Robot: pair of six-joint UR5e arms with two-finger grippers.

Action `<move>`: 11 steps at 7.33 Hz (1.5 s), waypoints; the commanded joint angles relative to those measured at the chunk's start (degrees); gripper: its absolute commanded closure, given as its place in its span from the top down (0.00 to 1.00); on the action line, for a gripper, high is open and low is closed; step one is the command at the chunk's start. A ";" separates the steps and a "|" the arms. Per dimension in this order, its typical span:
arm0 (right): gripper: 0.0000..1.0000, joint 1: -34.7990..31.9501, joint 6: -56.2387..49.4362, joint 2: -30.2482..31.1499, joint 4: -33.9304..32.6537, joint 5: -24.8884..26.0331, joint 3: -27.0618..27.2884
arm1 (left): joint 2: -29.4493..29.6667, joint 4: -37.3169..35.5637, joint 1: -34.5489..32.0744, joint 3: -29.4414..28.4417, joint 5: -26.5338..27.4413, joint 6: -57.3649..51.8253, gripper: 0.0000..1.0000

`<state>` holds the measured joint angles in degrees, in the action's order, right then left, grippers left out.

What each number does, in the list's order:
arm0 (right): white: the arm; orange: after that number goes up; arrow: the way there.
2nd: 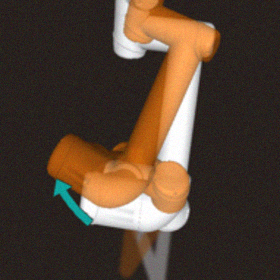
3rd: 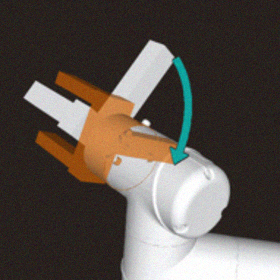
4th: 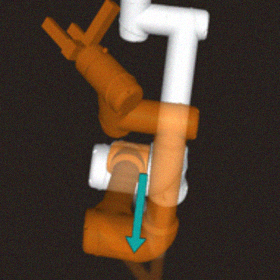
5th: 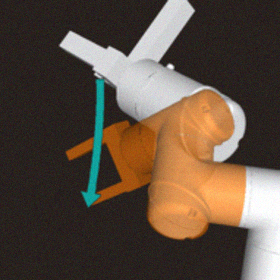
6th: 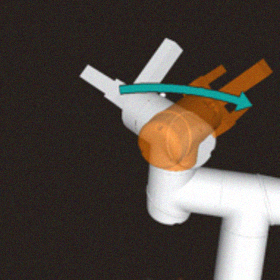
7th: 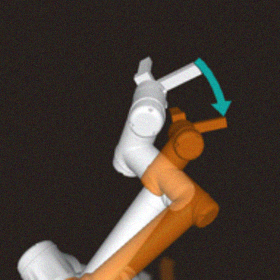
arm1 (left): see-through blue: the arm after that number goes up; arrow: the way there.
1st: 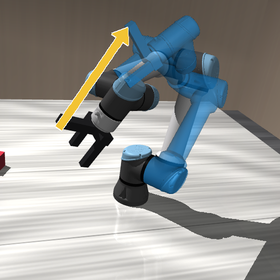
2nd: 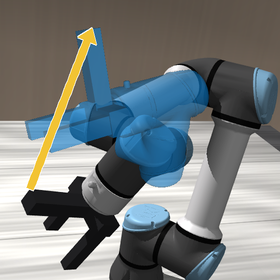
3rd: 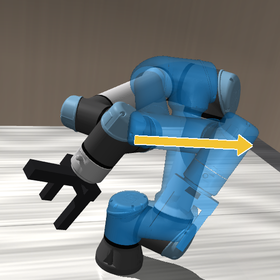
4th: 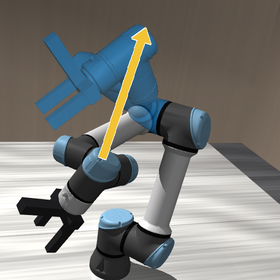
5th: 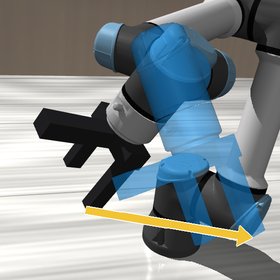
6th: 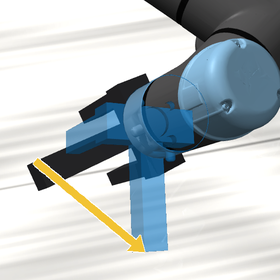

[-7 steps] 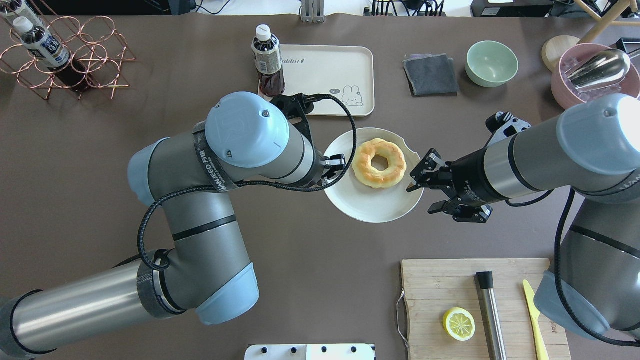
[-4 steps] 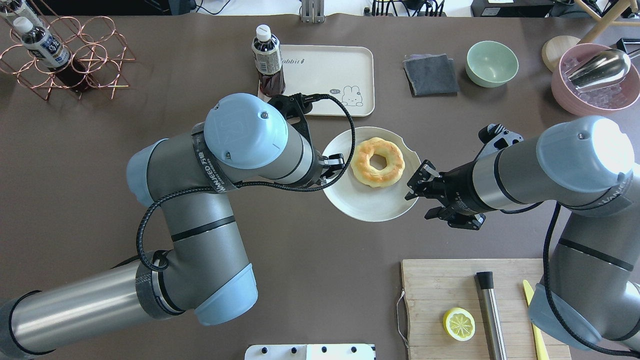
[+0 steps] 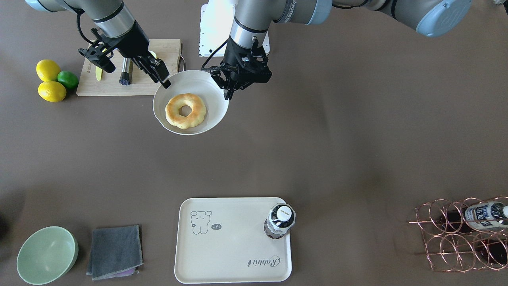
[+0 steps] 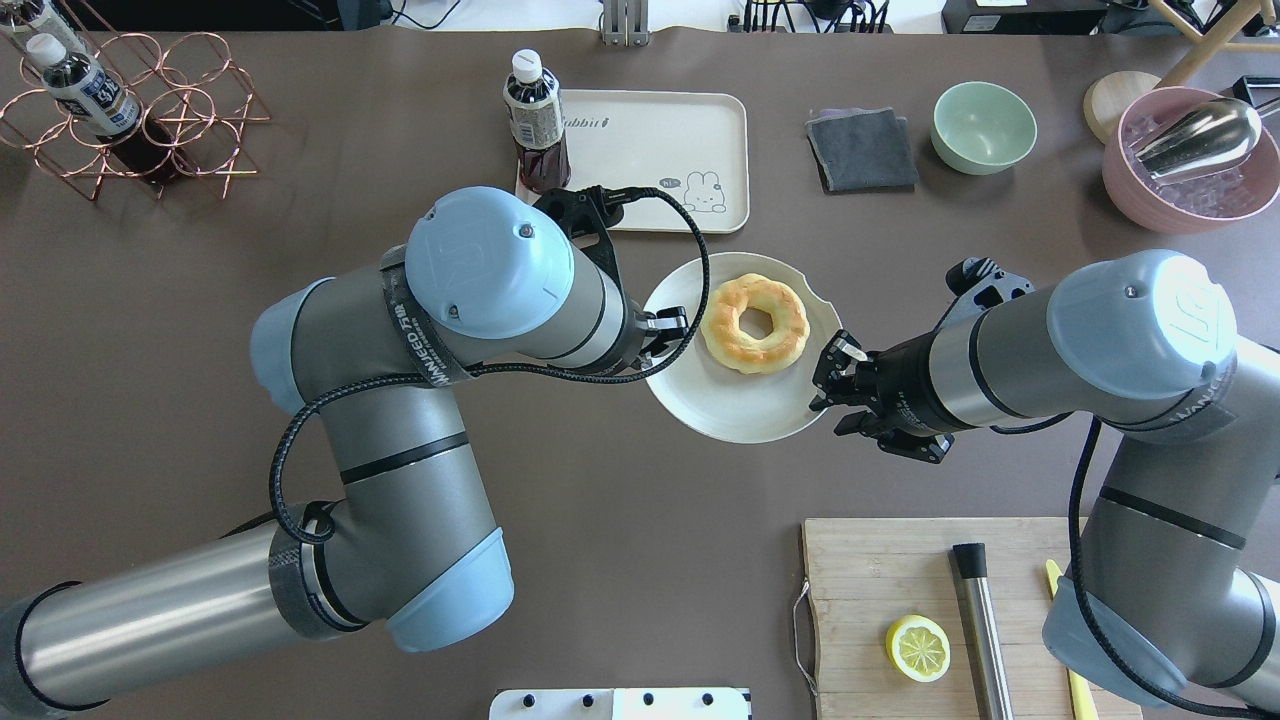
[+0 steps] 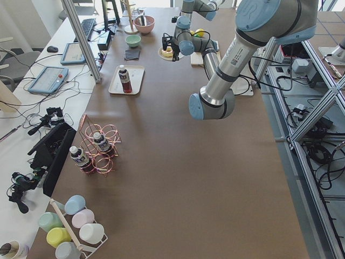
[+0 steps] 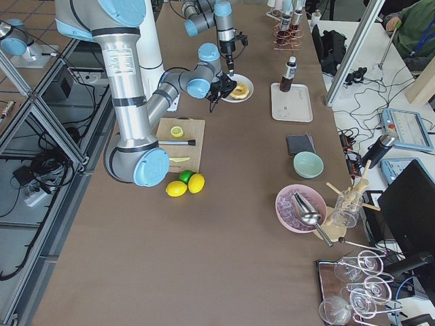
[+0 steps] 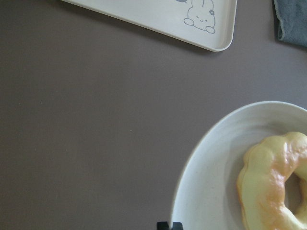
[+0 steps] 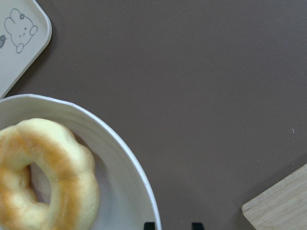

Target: Place donut on tray

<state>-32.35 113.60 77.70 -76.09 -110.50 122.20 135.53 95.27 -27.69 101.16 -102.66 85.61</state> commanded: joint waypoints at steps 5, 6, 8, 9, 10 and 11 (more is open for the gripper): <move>0.00 -2.01 7.16 -0.53 0.16 -0.24 0.14 | -6.47 0.09 -0.61 5.69 -0.52 -7.87 0.98; 0.00 -3.06 7.16 -0.53 0.16 -0.24 -0.03 | -9.29 0.00 -3.83 8.59 -3.31 -13.30 0.98; 0.00 -6.04 7.16 -1.31 0.07 -0.15 -2.13 | -14.92 0.00 -11.56 11.15 -13.50 -20.88 0.99; 0.00 -7.71 6.98 -3.84 -0.02 -0.41 -5.71 | -18.51 0.09 -13.17 13.08 -13.71 -24.75 0.98; 0.00 -8.86 6.63 -7.00 -0.02 -0.41 -10.53 | -21.16 0.17 -15.01 13.54 -14.84 -28.87 0.98; 0.00 -10.61 6.37 -10.60 -0.19 -0.50 -16.06 | -23.62 0.44 -17.20 13.45 -16.42 -32.66 0.98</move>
<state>-40.27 120.43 72.58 -76.10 -110.87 114.53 116.46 95.40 -41.28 113.96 -116.59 59.64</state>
